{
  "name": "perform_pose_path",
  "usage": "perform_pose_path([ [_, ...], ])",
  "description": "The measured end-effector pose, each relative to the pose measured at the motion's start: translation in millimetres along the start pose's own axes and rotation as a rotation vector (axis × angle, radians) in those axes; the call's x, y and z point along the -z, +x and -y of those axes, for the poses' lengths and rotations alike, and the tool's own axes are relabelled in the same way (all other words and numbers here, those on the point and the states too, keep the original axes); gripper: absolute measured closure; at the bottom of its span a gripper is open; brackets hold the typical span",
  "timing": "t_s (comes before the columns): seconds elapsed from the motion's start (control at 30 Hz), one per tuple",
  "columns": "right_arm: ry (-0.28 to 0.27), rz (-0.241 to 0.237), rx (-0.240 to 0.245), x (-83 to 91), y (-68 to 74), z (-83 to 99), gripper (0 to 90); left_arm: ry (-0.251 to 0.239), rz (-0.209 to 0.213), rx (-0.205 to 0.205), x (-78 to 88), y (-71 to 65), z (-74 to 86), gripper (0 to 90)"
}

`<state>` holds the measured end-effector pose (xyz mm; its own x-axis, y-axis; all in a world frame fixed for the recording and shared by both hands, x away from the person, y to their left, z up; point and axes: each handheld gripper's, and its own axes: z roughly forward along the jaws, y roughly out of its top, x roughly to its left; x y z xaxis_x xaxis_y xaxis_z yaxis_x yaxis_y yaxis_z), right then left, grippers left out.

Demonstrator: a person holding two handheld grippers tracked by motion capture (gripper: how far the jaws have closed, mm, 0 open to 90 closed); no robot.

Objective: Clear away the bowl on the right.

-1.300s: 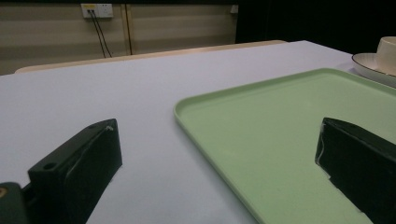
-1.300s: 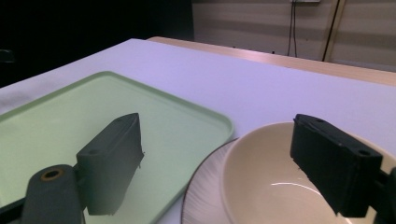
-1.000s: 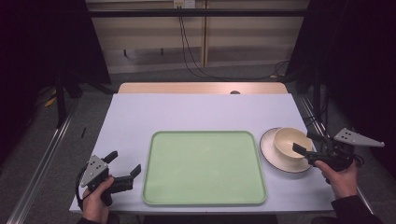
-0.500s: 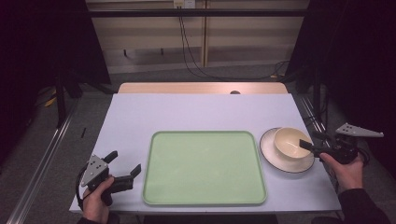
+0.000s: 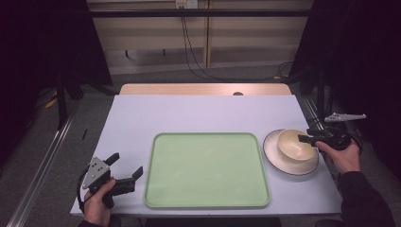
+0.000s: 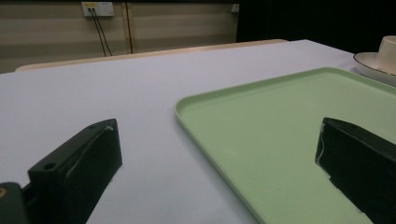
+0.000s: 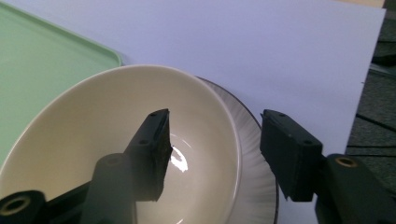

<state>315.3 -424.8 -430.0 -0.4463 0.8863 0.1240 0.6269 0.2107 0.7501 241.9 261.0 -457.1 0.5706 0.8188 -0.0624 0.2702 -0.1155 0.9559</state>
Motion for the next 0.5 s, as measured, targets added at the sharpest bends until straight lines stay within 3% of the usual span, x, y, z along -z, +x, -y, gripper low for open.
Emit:
perform_pose_path([
  [0.1,0.027,0.013,0.012,-4.4,-2.1,-0.3,47.8,-0.001,-0.001,0.002,0.0,0.2,0.2,0.4],
  [0.2,0.045,-0.017,0.008,-7.2,-3.4,1.9,52.0,0.000,-0.004,-0.001,0.0,0.3,0.2,0.5],
  [0.27,0.071,-0.007,0.013,-8.1,-2.3,3.4,53.8,0.002,-0.003,-0.002,-0.2,0.1,0.2,0.5],
  [0.33,0.093,-0.007,0.022,-8.6,-2.2,5.0,61.7,0.001,-0.001,-0.004,0.0,-0.1,0.1,0.4],
  [0.5,0.110,-0.015,-0.006,-7.3,-7.5,8.2,60.3,0.000,-0.003,0.000,-0.2,0.2,0.4,0.4],
])
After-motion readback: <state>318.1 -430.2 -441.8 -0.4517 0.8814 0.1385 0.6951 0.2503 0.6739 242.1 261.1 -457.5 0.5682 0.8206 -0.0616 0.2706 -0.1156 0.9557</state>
